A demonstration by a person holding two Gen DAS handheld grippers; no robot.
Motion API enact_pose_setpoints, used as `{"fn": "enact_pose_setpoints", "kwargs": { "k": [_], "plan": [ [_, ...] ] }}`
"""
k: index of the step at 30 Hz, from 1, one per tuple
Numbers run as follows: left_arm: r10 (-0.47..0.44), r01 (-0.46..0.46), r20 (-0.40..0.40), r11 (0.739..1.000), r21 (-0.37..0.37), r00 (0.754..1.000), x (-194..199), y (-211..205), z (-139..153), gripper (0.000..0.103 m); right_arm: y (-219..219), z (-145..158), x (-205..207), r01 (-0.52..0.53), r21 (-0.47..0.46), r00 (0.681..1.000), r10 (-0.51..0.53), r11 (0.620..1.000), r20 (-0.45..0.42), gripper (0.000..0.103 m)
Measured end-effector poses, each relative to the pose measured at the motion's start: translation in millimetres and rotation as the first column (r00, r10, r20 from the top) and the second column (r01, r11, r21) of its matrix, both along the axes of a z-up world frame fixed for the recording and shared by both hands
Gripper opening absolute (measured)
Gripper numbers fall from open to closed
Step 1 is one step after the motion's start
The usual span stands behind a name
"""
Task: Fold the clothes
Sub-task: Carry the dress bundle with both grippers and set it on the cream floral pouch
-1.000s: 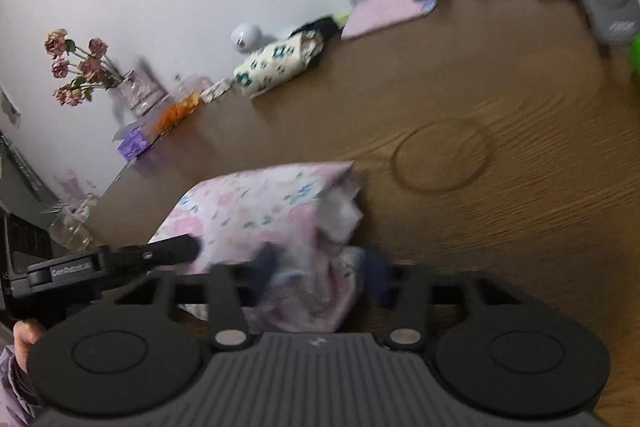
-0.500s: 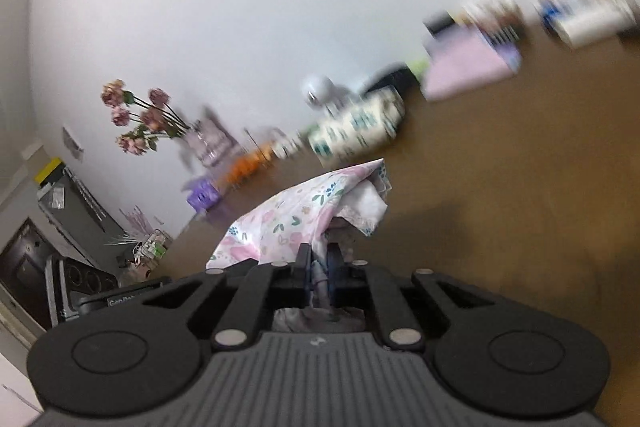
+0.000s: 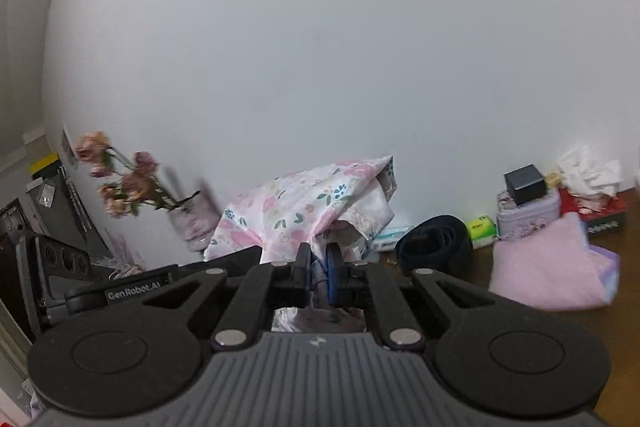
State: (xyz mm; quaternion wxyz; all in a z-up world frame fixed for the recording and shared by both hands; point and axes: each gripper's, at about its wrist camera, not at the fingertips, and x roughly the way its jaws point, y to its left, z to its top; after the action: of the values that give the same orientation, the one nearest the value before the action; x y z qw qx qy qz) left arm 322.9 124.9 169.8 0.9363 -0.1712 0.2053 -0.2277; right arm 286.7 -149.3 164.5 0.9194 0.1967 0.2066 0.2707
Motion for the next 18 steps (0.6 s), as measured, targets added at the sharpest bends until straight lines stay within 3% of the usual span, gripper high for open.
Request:
{"fn": "enact_pose_setpoints", "kwargs": {
  "k": [3,6,9,10,12,16,18],
  "plan": [
    [0.042,-0.041,-0.087,0.999,0.014,0.995,34.5,7.4,-46.1,0.015,18.1,-42.9,48.8,0.0,-0.014,0.996,-0.001,1.0,-0.092,0.007],
    [0.037,-0.025,-0.196,0.998,0.064,0.98,59.3,8.1,-91.5,0.016,33.0,-92.6,80.7,0.013,-0.069,0.98,-0.026,0.998,-0.199,0.007],
    [0.002,-0.01,-0.259,1.0,-0.029,0.966,66.0,17.9,-109.8,0.021,36.0,-108.8,81.9,0.02,-0.112,0.973,-0.045,0.994,-0.224,0.008],
    [-0.001,-0.006,-0.262,1.0,-0.027,0.965,66.0,19.7,-106.9,0.023,36.8,-113.6,82.0,0.022,-0.125,0.972,-0.051,0.992,-0.231,0.009],
    [0.011,-0.006,-0.232,1.0,0.021,0.973,60.0,20.3,-94.1,0.034,38.5,-123.3,82.1,0.026,-0.152,0.967,-0.063,0.988,-0.245,0.011],
    [0.09,-0.08,-0.073,0.988,0.136,0.993,38.7,18.5,-51.5,0.053,35.8,-88.2,64.4,0.079,-0.219,0.992,-0.1,0.973,-0.084,0.039],
    [0.136,-0.138,0.019,0.978,0.157,0.99,30.2,16.5,-32.5,0.054,34.5,-72.1,59.7,0.122,-0.238,0.992,-0.125,0.964,0.001,0.039]
  ]
}}
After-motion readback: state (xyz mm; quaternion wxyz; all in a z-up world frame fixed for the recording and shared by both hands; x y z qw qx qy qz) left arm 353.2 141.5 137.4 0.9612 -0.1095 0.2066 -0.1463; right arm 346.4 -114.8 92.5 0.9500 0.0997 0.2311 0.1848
